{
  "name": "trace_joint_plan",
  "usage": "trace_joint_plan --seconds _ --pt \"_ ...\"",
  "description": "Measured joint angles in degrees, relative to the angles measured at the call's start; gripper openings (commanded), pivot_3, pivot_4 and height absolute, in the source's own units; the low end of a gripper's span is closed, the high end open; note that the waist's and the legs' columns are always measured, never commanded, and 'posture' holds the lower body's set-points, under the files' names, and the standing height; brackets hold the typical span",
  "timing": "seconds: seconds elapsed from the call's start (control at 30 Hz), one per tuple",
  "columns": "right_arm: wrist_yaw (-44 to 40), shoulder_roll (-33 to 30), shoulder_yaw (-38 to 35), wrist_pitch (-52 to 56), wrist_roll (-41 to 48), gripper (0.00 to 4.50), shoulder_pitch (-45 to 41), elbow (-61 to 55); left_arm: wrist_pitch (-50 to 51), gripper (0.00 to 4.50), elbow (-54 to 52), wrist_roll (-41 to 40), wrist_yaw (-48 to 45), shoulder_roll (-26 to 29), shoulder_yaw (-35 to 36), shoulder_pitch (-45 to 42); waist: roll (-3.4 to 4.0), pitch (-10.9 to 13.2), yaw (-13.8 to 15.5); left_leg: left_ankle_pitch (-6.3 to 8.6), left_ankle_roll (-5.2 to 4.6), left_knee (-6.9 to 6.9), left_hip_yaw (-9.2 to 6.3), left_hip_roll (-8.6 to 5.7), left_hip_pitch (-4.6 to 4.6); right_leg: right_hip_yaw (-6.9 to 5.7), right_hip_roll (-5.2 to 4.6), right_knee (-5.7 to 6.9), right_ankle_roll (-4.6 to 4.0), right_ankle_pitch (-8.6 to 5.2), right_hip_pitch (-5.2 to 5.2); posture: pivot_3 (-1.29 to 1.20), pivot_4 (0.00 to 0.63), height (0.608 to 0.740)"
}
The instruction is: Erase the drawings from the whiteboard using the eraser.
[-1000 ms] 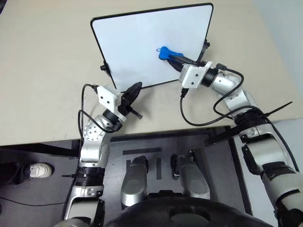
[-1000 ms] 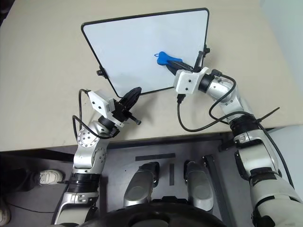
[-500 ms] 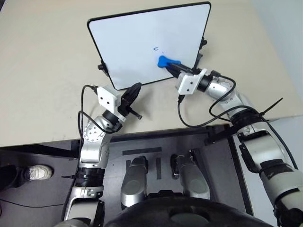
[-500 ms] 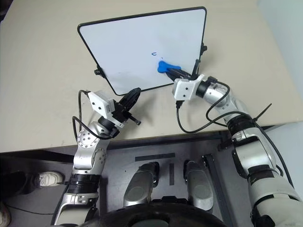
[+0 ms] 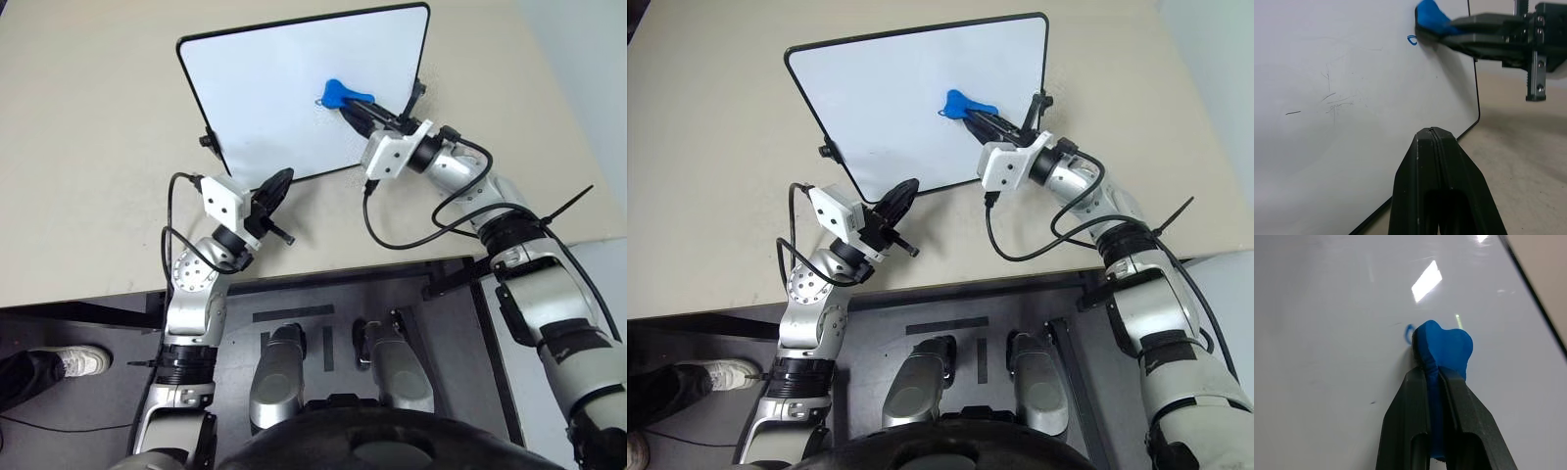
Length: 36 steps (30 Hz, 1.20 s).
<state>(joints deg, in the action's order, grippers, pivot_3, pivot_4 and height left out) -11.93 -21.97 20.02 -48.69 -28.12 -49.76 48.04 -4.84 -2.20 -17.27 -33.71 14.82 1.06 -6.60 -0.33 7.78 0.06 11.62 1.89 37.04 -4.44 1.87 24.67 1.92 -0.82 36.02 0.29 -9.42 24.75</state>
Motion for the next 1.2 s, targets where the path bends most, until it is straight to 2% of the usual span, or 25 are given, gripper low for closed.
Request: trace_joint_plan --seconds 0.07,0.23,0.63,1.2 --pt "-1.4 0.6 0.6 -0.1 0.3 0.01 1.2 0.9 0.0 0.00 0.0 0.0 0.0 0.0 0.0 0.0 0.00 0.0 0.0 0.20 0.33 0.00 0.00 0.00 -0.01 0.00 0.00 0.01 -0.02 0.01 0.00 0.00 0.150 0.740" --pt "-3.5 1.2 1.7 0.3 0.3 0.01 2.0 2.3 0.0 0.00 0.0 0.3 0.1 -0.1 0.0 -0.6 0.02 0.0 0.0 0.19 0.31 0.00 0.00 0.00 0.00 0.00 0.00 0.02 -0.03 0.06 0.01 0.00 0.150 0.740" --pt "4.1 1.3 1.4 -0.5 -3.1 0.01 -3.5 1.8 -0.1 0.00 0.1 0.4 0.1 -0.5 0.0 -1.0 0.05 0.0 -0.2 0.17 0.28 0.00 0.00 0.02 0.03 0.00 0.00 0.01 -0.07 0.17 0.11 0.00 0.150 0.740" --pt "0.7 3.5 3.3 -0.1 -2.6 0.01 -1.2 5.2 -0.1 0.00 0.1 0.6 0.0 -0.6 0.0 -1.1 0.05 0.0 -0.3 0.30 0.49 -0.01 0.00 0.02 -0.03 0.01 0.00 -0.01 -0.10 0.21 0.10 0.00 0.150 0.740"
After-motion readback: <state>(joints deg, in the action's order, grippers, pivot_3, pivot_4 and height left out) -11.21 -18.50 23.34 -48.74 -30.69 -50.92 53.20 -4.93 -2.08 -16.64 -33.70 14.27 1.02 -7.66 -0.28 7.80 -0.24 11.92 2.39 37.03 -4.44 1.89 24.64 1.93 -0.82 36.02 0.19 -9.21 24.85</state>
